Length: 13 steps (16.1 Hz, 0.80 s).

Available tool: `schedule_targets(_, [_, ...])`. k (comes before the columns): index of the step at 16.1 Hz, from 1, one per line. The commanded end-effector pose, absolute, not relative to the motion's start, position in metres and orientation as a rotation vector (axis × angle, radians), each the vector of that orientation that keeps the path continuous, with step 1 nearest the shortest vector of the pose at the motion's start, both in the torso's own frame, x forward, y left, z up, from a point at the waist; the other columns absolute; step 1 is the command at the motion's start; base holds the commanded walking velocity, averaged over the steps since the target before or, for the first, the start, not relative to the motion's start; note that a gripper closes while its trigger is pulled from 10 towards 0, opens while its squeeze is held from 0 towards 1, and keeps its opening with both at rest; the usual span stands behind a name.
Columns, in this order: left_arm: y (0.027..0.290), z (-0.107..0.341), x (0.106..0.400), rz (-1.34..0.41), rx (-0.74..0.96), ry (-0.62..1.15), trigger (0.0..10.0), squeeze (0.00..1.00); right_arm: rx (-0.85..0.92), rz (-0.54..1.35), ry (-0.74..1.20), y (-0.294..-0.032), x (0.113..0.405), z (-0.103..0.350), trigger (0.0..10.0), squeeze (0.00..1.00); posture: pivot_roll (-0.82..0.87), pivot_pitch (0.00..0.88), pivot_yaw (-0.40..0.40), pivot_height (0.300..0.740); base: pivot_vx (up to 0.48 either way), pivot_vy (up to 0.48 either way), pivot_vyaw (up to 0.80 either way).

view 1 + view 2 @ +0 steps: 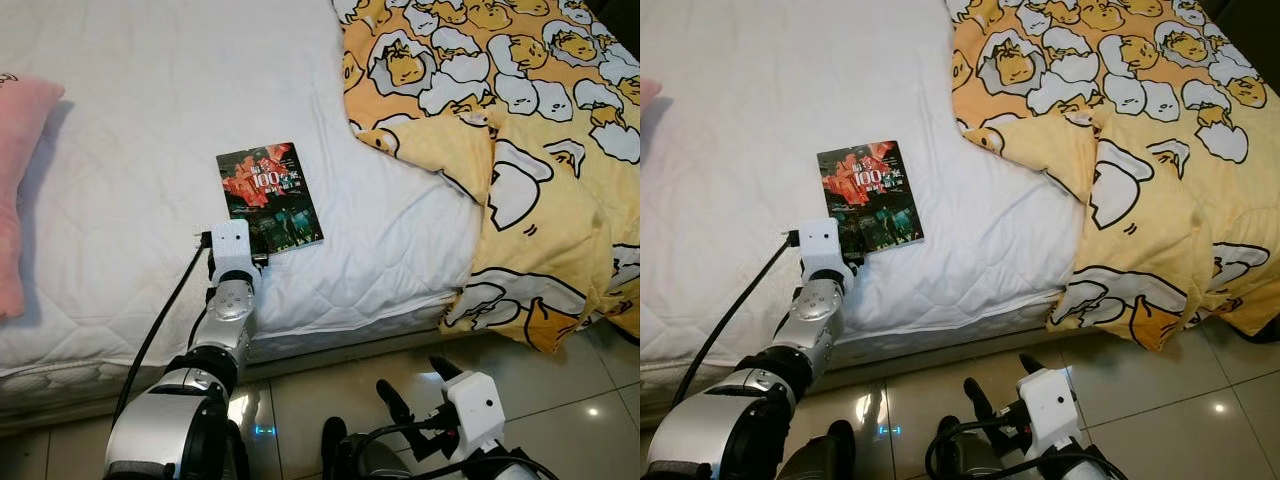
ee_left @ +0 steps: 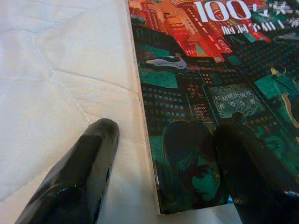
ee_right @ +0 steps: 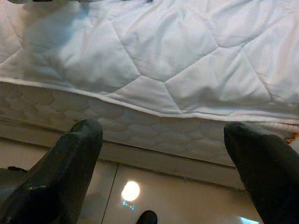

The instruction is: Clean up the room

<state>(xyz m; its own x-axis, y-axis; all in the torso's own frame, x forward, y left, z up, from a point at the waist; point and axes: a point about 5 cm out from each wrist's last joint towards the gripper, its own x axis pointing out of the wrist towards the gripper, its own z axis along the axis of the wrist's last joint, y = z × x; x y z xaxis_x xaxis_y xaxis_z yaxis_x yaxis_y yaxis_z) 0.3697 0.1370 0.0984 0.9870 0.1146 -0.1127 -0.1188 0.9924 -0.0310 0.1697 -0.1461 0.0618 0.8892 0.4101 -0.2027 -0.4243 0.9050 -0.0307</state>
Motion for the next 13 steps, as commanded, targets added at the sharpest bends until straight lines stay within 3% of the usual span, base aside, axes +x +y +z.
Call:
schedule_targets(1, [0.126, 0.088, 0.366, 0.045, -0.081, 0.183, 10.0, 0.00, -0.066, 0.405, 0.237, -0.154, 0.164, 0.056, 10.0, 0.00, -0.15, 0.359, -0.134, 0.740, 0.000, 0.000, 0.00])
schedule_targets(3, [0.119, 0.074, 0.361, -0.026, -0.098, 0.287, 10.0, 0.00, -0.061, 0.404, 0.245, -0.154, 0.163, 0.055, 10.0, 0.00, -0.14, 0.361, -0.134, 0.740, 0.000, 0.000, 0.00])
schedule_targets(4, [0.118, 0.066, 0.357, -0.048, -0.036, 0.350, 3.4, 0.00, -0.059, 0.406, 0.247, -0.153, 0.163, 0.054, 10.0, 0.00, -0.14, 0.361, -0.133, 0.740, 0.000, 0.000, 0.00])
schedule_targets(5, [0.118, 0.064, 0.356, -0.053, -0.030, 0.365, 0.0, 0.00, -0.058, 0.406, 0.247, -0.153, 0.164, 0.054, 10.0, 0.00, -0.14, 0.362, -0.133, 0.740, 0.000, 0.000, 0.00])
schedule_targets(13, [0.128, 0.056, 0.354, -0.087, -0.083, 0.479, 0.0, 0.00, -0.049, 0.393, 0.243, -0.151, 0.174, 0.053, 10.0, 0.00, -0.12, 0.357, -0.123, 0.740, 0.000, 0.000, 0.00])
